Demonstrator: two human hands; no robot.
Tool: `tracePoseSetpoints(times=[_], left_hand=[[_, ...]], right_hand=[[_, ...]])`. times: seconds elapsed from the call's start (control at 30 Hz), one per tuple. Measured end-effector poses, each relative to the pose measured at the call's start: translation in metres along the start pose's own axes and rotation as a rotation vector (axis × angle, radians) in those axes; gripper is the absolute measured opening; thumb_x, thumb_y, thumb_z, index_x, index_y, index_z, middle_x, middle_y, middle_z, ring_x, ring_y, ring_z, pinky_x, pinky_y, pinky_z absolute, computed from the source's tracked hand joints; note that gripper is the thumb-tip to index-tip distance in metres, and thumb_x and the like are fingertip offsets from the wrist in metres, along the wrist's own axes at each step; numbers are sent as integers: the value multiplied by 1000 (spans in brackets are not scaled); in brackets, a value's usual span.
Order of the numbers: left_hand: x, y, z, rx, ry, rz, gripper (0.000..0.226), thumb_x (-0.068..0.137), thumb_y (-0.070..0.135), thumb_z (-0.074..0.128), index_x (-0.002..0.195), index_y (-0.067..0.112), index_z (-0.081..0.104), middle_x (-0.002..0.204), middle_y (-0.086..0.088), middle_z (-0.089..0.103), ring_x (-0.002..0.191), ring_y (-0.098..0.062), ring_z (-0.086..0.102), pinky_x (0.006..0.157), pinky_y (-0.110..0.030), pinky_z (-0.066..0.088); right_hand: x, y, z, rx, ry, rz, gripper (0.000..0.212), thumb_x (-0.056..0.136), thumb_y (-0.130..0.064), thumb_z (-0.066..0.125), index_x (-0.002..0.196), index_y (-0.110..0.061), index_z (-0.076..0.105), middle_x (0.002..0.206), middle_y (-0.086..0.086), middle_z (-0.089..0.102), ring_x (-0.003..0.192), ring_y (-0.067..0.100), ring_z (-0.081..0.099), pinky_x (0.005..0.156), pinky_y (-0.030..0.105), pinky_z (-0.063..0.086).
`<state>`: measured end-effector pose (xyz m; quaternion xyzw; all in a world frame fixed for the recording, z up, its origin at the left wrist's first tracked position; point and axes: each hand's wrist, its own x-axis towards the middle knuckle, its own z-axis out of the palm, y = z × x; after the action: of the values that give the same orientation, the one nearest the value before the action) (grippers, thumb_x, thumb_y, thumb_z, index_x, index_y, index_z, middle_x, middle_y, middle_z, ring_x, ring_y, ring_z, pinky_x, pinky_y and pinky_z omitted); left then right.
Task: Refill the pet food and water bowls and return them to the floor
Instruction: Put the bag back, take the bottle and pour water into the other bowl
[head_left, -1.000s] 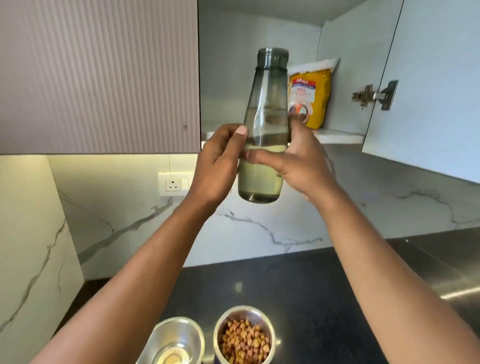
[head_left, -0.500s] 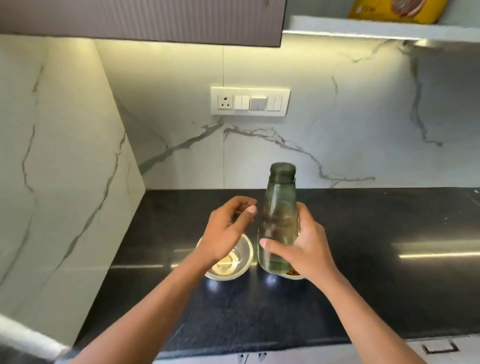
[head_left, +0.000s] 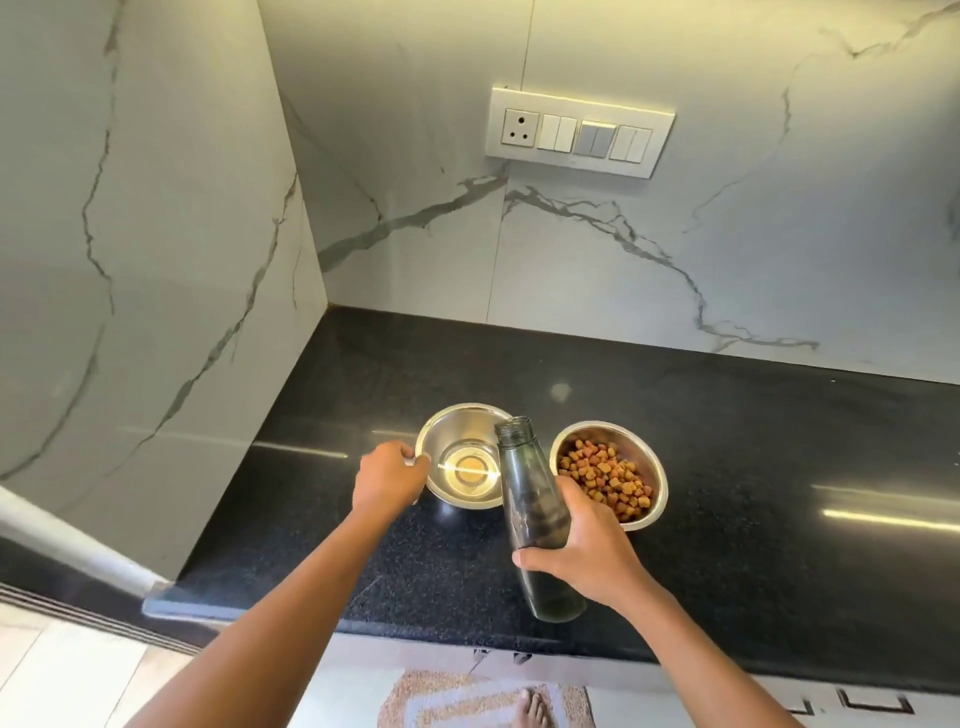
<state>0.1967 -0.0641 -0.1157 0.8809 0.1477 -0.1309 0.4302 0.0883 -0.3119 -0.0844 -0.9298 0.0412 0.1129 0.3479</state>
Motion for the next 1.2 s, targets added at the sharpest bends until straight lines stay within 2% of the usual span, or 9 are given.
tracePoseSetpoints(times=[0.07, 0.17, 0.37, 0.57, 0.9, 1.2], left_hand=[[1, -5, 6, 10, -27, -27, 13, 88, 32, 61, 84, 20, 67, 69, -6, 76, 63, -25, 75, 72, -46, 66], [5, -9, 11, -19, -42, -47, 18, 89, 30, 64, 102, 18, 66, 76, -7, 78, 67, -25, 77, 72, -46, 67], [7, -9, 13, -136, -37, -71, 20, 93, 12, 62, 113, 15, 64, 77, -11, 78, 57, -20, 72, 67, -45, 67], [12, -12, 12, -149, -23, -61, 22, 93, 8, 61, 113, 11, 67, 72, -8, 78, 55, -16, 72, 62, -37, 65], [15, -11, 11, -138, -17, -49, 22, 91, 8, 59, 110, 15, 69, 74, -10, 78, 68, -26, 78, 70, -44, 67], [14, -9, 12, -116, -8, -43, 24, 90, 9, 59, 111, 16, 69, 77, -9, 78, 68, -23, 78, 74, -44, 67]], right_hand=[[2, 3, -2, -28, -40, 10, 85, 56, -68, 86, 129, -46, 50, 119, -17, 68, 110, 10, 66, 96, 43, 59], [7, 5, -6, -58, -96, 21, 80, 57, -64, 87, 127, -44, 54, 116, -19, 69, 105, 6, 67, 92, 40, 61], [17, 8, -11, -124, -190, 73, 79, 52, -69, 86, 121, -43, 57, 111, -15, 68, 103, 9, 66, 90, 44, 60], [24, 11, -13, -129, -264, 109, 77, 51, -67, 88, 118, -41, 60, 115, -12, 68, 105, 11, 66, 91, 44, 61], [27, 11, -18, -109, -316, 131, 67, 52, -59, 87, 111, -35, 64, 108, -10, 71, 99, 12, 69, 90, 45, 62], [27, 11, -23, -103, -331, 134, 70, 52, -58, 87, 114, -35, 64, 110, -10, 71, 101, 12, 68, 92, 45, 61]])
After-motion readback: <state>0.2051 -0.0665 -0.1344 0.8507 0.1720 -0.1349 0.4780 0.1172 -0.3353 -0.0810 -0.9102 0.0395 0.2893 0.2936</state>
